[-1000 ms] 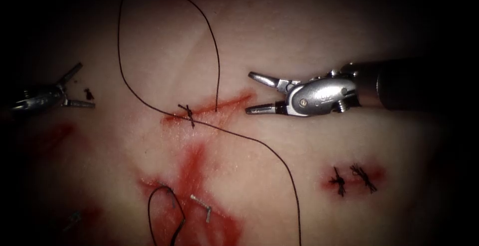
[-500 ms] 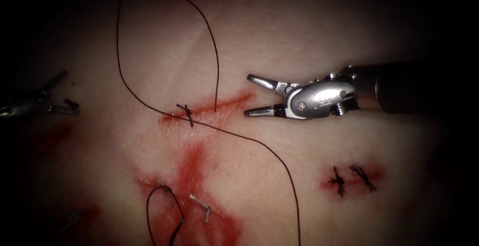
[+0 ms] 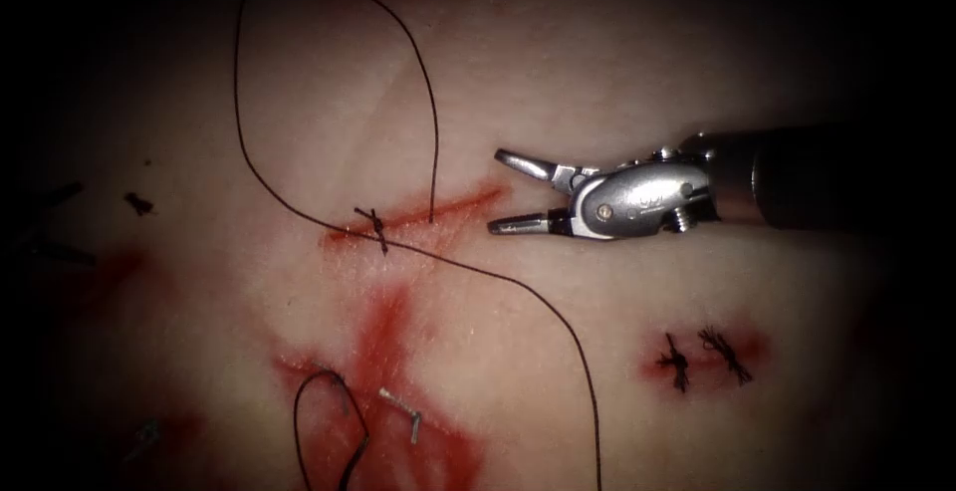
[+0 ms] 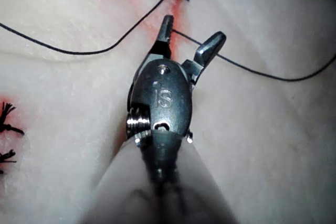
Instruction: Wound Closure
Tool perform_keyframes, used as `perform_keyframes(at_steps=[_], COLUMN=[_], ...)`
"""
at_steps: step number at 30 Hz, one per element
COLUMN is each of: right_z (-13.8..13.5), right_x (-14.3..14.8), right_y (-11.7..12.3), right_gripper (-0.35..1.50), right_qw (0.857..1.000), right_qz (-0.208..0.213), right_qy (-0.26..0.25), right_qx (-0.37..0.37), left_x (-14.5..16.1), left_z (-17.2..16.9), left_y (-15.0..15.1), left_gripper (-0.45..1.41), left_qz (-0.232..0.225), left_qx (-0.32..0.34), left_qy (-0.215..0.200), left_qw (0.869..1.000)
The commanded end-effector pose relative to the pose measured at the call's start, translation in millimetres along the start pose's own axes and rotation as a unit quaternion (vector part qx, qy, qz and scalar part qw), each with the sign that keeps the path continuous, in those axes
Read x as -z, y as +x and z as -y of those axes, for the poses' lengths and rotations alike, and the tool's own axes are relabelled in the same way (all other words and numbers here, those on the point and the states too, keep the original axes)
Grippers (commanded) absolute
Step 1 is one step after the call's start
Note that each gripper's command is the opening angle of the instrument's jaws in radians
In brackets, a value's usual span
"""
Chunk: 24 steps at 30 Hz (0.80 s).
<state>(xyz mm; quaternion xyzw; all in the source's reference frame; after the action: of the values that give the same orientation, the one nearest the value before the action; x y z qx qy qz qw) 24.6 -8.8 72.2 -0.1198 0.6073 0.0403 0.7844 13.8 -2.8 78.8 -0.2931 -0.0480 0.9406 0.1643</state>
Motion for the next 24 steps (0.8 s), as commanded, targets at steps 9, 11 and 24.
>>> perform_keyframes(at_steps=[9, 11, 24], right_z=[-0.7, -1.1, -2.0], right_x=[0.3, 0.8, 2.0], right_y=[0.0, 0.1, 0.4], right_gripper=[1.41, 1.4, 1.38], right_qw=[0.999, 0.999, 0.997], right_qz=[0.0, 0.0, 0.004], right_qy=[0.005, 0.007, 0.01], right_qx=[-0.033, -0.044, -0.072], left_x=[0.7, -0.1, -7.2], left_z=[-1.1, -1.8, -10.6], left_y=[6.4, 7.8, 17.6], left_gripper=[0.37, 0.37, 0.37], left_qz=[-0.073, -0.098, -0.153], left_qx=[-0.009, -0.006, -0.081], left_qy=[-0.002, -0.012, -0.08], left_qw=[0.997, 0.995, 0.982])
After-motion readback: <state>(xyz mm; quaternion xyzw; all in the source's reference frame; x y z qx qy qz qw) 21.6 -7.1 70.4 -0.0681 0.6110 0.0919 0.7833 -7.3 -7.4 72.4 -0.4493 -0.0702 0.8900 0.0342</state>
